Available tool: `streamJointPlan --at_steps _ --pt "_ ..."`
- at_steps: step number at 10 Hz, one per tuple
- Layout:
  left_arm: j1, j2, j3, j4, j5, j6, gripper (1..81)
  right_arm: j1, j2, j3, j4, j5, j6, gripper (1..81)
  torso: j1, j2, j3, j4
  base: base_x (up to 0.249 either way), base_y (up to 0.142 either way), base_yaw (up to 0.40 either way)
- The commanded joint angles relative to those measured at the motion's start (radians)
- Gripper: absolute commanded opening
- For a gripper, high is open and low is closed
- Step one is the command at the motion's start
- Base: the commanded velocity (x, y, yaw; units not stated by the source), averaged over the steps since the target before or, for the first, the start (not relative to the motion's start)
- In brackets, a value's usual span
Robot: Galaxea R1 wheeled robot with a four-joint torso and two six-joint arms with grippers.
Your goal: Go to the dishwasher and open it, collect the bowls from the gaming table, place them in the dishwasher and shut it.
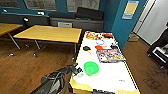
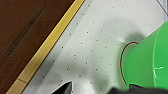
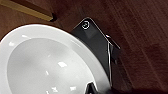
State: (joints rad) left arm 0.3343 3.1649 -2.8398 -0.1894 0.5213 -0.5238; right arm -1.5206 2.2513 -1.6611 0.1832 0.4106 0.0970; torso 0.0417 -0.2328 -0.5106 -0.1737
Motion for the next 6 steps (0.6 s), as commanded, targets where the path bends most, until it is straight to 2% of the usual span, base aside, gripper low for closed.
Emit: streamJointPlan --at_steps 1,3,6 --pt "-0.235 0.064 0.011 0.010 0.036 -0.001 81.1 0.016 -0.052 0.020 -0.018 -0.055 -0.002 1.0 0.000 0.000 0.000 0.000 0.000 0.000 0.000" --pt "-0.270 0.064 0.017 0.005 0.075 -0.001 81.1 0.016 -0.049 0.017 -0.018 -0.055 -0.002 1.0 0.000 0.000 0.000 0.000 0.000 0.000 0.000" --pt "-0.275 0.064 0.026 0.011 0.079 -0.001 81.1 0.015 -0.048 0.014 -0.018 -0.055 -0.003 1.0 0.000 0.000 0.000 0.000 0.000 0.000 0.000"
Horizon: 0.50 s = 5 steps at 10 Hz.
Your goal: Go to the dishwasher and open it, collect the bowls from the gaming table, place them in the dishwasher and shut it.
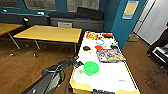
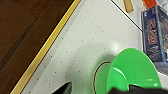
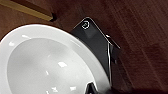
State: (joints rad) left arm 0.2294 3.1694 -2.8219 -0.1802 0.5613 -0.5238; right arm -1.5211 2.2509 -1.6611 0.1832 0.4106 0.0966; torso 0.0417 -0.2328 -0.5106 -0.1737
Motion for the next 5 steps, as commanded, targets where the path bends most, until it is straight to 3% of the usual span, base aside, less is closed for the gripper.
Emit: streamJointPlan --at_steps 1,5 --pt "-0.155 0.060 0.009 0.002 0.039 0.001 81.1 0.017 -0.047 0.014 -0.018 -0.055 -0.003 1.0 0.000 0.000 0.000 0.000 0.000 0.000 0.000" --pt "-0.107 0.060 0.009 0.015 0.039 0.005 81.1 0.020 -0.046 0.014 -0.018 -0.055 -0.003 1.0 0.000 0.000 0.000 0.000 0.000 0.000 0.000"
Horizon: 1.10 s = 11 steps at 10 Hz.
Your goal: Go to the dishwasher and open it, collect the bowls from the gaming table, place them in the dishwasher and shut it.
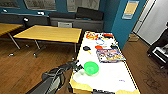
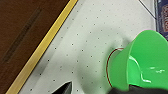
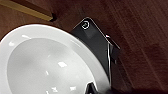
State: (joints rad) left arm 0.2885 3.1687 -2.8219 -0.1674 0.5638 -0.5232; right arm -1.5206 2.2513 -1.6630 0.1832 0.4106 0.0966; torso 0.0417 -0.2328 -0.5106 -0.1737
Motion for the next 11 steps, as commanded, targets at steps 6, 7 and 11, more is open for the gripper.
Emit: streamJointPlan --at_steps 6,7,11 --pt "-0.202 0.060 0.009 0.003 0.042 0.005 81.1 0.021 -0.043 0.008 -0.018 -0.062 0.000 1.0 0.000 0.000 0.000 0.000 0.000 0.000 0.000" --pt "-0.222 0.060 0.009 0.000 0.044 0.003 81.1 0.021 -0.043 0.009 -0.018 -0.062 0.000 1.0 0.000 0.000 0.000 0.000 0.000 0.000 0.000" --pt "-0.229 0.060 0.009 0.008 0.056 0.002 81.1 0.021 -0.043 0.013 -0.028 -0.062 -0.001 1.0 0.000 0.000 0.000 -0.063 0.000 0.000 0.000"
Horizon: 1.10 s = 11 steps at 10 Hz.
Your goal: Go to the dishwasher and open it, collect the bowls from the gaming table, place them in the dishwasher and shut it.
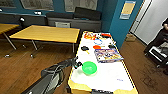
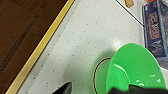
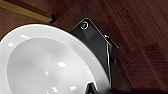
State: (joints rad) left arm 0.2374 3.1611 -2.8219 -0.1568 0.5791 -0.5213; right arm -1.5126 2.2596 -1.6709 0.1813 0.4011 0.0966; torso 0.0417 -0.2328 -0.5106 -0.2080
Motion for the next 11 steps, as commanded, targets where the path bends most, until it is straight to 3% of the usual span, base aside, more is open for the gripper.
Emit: streamJointPlan --at_steps 1,2,3,7,9,11 --pt "-0.177 0.068 0.009 -0.001 0.041 0.000 81.1 0.013 -0.052 0.019 -0.028 -0.053 -0.001 1.0 0.000 0.000 0.000 0.004 0.000 0.000 0.000" --pt "-0.174 0.068 0.009 -0.001 0.041 0.000 81.1 0.013 -0.050 0.016 -0.028 -0.053 -0.001 1.0 0.000 0.000 0.000 -0.013 0.000 0.000 0.000" --pt "-0.166 0.068 0.009 -0.001 0.041 0.000 81.1 0.013 -0.047 0.016 -0.028 -0.053 -0.001 1.0 0.000 0.000 0.000 -0.017 0.000 0.000 0.000" --pt "-0.088 0.068 0.009 0.013 0.039 0.009 81.1 0.014 -0.033 -0.007 -0.026 -0.053 0.000 1.0 0.000 0.000 0.000 -0.015 0.000 0.000 0.000" --pt "-0.043 0.068 0.009 0.054 0.033 0.009 81.1 0.019 -0.024 -0.016 -0.026 -0.061 0.002 1.0 0.000 0.000 0.000 -0.015 0.000 0.000 0.000" --pt "-0.019 0.068 0.009 0.063 0.034 0.009 81.1 0.022 -0.022 -0.016 -0.026 -0.070 0.002 1.0 0.000 0.000 0.000 -0.015 0.000 0.000 0.000"
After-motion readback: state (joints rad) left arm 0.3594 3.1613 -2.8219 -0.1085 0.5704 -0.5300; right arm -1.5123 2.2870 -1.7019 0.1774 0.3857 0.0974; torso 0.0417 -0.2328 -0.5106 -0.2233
